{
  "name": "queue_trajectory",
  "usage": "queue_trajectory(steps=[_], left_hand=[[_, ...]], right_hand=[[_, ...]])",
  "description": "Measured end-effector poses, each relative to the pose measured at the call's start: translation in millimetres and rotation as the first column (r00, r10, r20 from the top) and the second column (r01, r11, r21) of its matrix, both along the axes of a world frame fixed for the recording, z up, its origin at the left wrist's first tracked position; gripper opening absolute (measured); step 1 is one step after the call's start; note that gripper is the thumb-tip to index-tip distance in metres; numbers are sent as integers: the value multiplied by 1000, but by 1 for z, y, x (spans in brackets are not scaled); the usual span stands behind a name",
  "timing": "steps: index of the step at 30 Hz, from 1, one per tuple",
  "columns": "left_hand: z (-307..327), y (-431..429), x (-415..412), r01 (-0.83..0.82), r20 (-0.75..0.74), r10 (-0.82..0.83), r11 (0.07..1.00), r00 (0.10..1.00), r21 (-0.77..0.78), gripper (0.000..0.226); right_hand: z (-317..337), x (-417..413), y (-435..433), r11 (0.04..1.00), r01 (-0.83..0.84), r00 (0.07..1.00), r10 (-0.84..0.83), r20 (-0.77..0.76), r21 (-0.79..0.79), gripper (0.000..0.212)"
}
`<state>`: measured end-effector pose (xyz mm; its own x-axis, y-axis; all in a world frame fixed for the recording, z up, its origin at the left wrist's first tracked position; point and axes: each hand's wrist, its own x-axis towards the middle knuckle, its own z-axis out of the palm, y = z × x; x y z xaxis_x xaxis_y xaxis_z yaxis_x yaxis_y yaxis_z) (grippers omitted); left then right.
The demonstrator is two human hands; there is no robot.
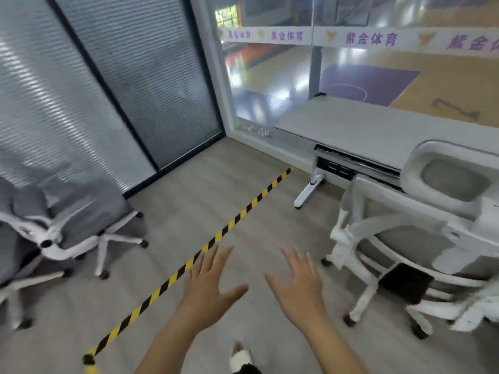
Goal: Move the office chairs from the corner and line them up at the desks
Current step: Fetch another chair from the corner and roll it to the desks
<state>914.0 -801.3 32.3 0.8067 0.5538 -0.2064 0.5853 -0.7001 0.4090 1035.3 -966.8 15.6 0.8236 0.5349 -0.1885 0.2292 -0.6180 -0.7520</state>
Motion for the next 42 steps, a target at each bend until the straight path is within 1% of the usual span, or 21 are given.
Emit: queue_trajectory(steps=[2, 6, 8, 11, 14, 16, 18, 21, 26, 28, 31, 33, 36, 39, 42], left_hand=[[0, 32, -32, -108, 19, 108, 994, 994, 16, 96], [-3, 100, -89, -296, 73, 295, 955, 953, 3, 86], [-2, 133, -117, -352, 103, 352, 936, 930, -21, 84], [3, 185, -158, -430, 138, 440, 897, 887, -99, 82], [6, 237, -206, -499, 178, 514, 857, 839, -127, 82], [5, 267, -236, -556, 243, 581, 814, 777, -168, 82], [5, 295, -265, -601, 292, 636, 771, 714, -210, 82], [-6, 336, -301, -664, 312, 715, 698, 626, -266, 81], [-34, 421, -352, -726, 310, 837, 547, 452, -418, 85], [-39, 463, -369, -759, 300, 866, 496, 400, -422, 86], [-33, 535, -392, -801, 274, 883, 464, 382, -379, 84], [-24, 580, -411, -820, 248, 892, 446, 377, -358, 84], [-11, 644, -439, -842, 265, 910, 401, 320, -360, 82], [-5, 694, -464, -853, 296, 913, 378, 280, -360, 80], [-16, 741, -493, -866, 310, 907, 382, 284, -324, 82]], right_hand=[[-3, -22, 36, 996, -91, 996, 92, -18, 25, 71], [5, -57, 105, 965, -261, 965, 261, 19, -4, 68], [13, -73, 141, 947, -320, 947, 320, 22, -14, 67], [19, -100, 212, 928, -371, 927, 371, 51, 8, 65], [17, -134, 288, 891, -453, 889, 449, 89, 36, 67], [15, -156, 333, 857, -511, 858, 503, 108, 71, 64], [14, -175, 375, 827, -557, 828, 547, 122, 71, 64], [9, -197, 434, 788, -614, 786, 607, 116, 37, 64], [-9, -227, 559, 733, -677, 735, 671, 98, 62, 67], [-15, -242, 617, 714, -695, 719, 691, 76, 89, 69], [-16, -260, 704, 681, -719, 693, 719, 61, 142, 72], [-13, -274, 758, 656, -738, 669, 741, 48, 156, 69], [-6, -299, 837, 603, -779, 622, 778, 89, 172, 65], [-2, -332, 907, 560, -818, 572, 816, 85, 128, 67], [-3, -368, 970, 507, -856, 516, 846, 132, 101, 73]])
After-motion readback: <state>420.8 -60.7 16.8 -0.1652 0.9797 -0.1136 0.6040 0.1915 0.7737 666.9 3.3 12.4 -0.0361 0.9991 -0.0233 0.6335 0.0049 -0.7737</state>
